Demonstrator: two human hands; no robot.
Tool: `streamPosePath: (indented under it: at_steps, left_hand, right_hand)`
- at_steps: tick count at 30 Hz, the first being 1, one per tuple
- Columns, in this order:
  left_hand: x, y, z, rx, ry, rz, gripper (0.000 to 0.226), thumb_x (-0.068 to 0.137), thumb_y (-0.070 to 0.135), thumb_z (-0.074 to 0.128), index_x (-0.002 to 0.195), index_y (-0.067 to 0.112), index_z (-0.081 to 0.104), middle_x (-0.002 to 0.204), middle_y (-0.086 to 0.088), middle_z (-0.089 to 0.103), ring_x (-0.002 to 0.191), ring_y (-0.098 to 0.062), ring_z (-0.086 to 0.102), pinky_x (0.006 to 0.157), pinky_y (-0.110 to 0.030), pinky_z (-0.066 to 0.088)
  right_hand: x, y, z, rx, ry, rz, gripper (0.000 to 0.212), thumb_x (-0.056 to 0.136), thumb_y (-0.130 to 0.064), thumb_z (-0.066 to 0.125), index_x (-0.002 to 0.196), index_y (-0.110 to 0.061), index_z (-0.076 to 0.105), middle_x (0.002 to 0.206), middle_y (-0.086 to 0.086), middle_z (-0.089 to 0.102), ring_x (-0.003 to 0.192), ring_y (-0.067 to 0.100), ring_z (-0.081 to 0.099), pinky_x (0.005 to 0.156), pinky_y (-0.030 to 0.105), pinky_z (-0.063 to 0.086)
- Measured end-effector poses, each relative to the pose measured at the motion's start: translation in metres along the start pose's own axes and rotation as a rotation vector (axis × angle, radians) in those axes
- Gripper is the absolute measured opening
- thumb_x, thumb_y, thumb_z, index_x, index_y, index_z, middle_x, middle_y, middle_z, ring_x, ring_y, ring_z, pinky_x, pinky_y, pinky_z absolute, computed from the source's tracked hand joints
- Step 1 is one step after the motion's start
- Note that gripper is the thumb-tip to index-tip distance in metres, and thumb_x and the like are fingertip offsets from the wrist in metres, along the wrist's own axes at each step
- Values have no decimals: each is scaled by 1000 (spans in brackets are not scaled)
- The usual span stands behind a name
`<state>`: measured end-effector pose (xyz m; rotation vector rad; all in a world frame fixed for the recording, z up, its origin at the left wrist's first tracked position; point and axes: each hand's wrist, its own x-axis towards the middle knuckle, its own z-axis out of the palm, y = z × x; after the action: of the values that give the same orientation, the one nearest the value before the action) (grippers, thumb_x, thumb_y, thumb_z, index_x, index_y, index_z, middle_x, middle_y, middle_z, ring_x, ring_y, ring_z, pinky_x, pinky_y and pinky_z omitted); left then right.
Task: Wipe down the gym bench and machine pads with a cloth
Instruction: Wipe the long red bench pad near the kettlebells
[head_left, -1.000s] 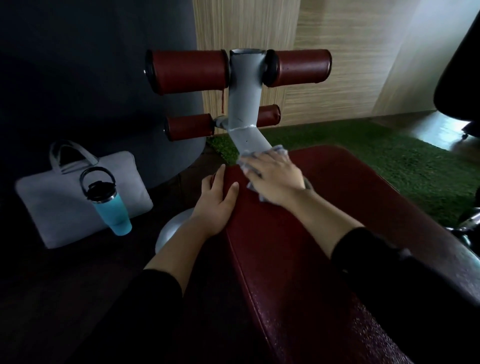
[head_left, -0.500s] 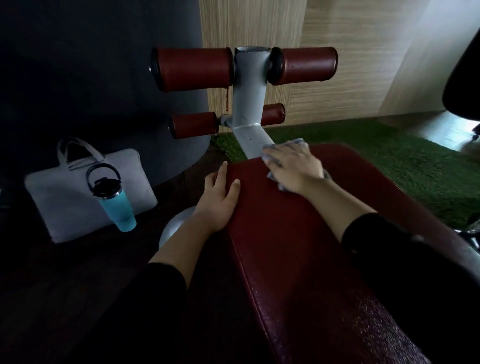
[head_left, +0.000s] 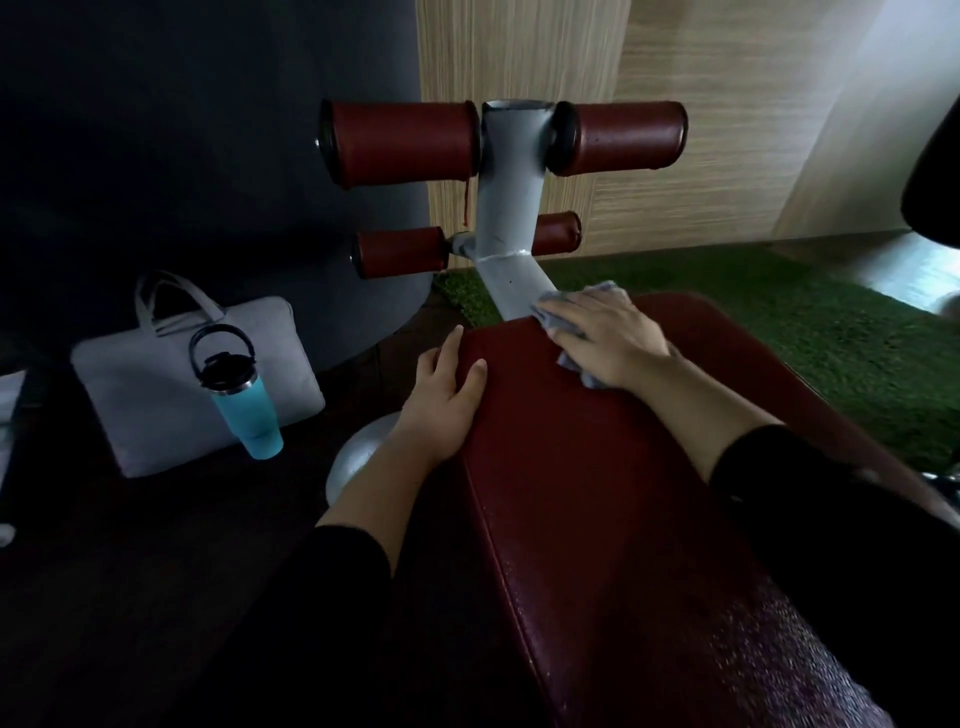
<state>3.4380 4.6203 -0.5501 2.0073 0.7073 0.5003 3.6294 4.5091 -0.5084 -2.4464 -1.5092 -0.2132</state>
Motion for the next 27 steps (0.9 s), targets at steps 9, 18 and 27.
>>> streamPosePath:
  at_steps: [9, 18, 27]
  left_hand:
    - [-79, -6, 40, -456, 155, -47, 75, 95, 47, 52, 153, 34, 8, 154, 6, 30, 137, -9, 36, 113, -38, 35]
    - [-100, 1, 43, -330, 143, 26, 80, 96, 45, 51, 155, 22, 3, 162, 4, 7, 147, -6, 7, 121, -35, 15]
    - [-110, -2, 46, -440, 191, 111, 83, 82, 49, 62, 151, 34, 17, 153, 8, 34, 138, -3, 34, 115, -38, 33]
  right_hand:
    - [-1, -48, 4, 261, -58, -89, 48, 95, -54, 43, 142, -49, 35, 141, -9, 47, 135, 16, 36, 104, 36, 33]
    - [3, -70, 5, 182, -48, -34, 39, 95, -54, 40, 132, -47, 47, 140, -12, 49, 137, 15, 32, 109, 36, 23]
    - [-34, -106, 13, 188, -59, -437, 26, 94, -43, 52, 117, -41, 64, 135, -20, 51, 134, 3, 30, 112, 28, 22]
